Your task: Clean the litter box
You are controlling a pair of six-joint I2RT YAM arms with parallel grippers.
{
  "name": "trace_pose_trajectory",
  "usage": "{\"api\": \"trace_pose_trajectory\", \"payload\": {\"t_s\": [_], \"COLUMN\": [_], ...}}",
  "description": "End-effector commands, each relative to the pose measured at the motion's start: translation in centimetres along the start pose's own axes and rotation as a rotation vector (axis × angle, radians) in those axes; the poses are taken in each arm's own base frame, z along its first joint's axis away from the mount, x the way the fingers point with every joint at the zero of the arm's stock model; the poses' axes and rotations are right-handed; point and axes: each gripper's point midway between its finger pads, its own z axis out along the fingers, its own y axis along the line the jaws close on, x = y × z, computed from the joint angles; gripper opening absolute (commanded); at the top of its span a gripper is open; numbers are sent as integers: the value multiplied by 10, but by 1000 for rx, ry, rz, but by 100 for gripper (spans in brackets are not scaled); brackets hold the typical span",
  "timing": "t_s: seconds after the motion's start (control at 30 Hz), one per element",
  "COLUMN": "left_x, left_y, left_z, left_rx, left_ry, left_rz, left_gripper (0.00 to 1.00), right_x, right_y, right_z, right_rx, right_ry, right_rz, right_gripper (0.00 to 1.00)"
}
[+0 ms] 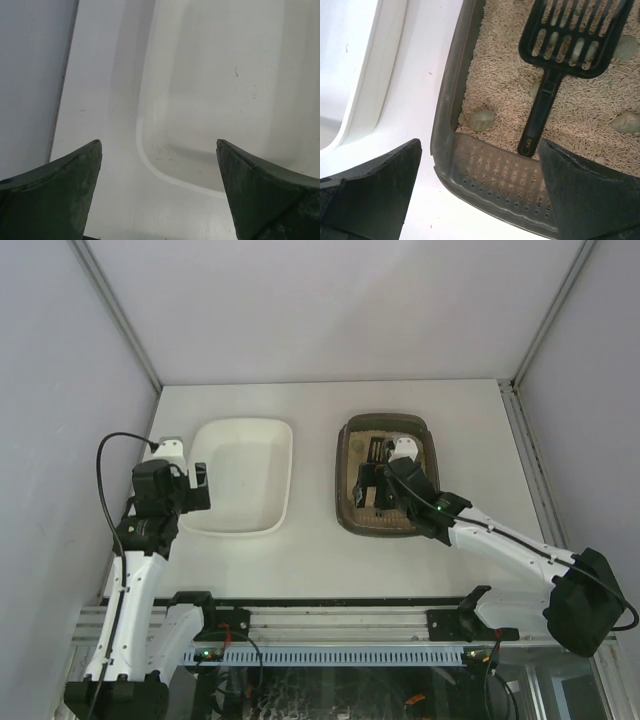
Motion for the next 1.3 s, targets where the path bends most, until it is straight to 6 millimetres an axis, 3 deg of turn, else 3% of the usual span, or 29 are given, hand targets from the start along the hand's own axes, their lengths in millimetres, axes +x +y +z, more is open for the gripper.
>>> {"api": "trace_pose_trajectory", "payload": {"t_s": [0.0,0.2,0.43,0.57,0.73,0.97,1.13,1.27], "left_x": [-34,-29,-30,-37,-69,-125,-140,-147], "left_y": [13,2,-6,-33,-58,-96,-120,-126], "left_z": [-16,-15,-19,-21,-1,26,30,26], "left_rx": [-43,20,62,206,290,433,505,509], "left_ry": [-115,-104,-74,-61,-118,-147,-191,-244], "left_rz": [-26,-6,-48,-6,18,-95,-87,-78], "left_gripper": [100,100,100,100,100,100,100,100], "right_x": [-24,-21,-1,18,34,13,12,17], "right_y": [17,17,-4,-18,-31,-51,-54,-52], "right_z": [-7,-3,7,17,32,61,81,94], "right_rx": [-48,-84,-11,48,116,164,198,209], "right_ry": [-64,-40,48,128,170,135,169,201], "right_rz": [-47,-61,-27,17,13,86,92,89], "right_gripper": [100,100,100,96,91,76,70,67]}}
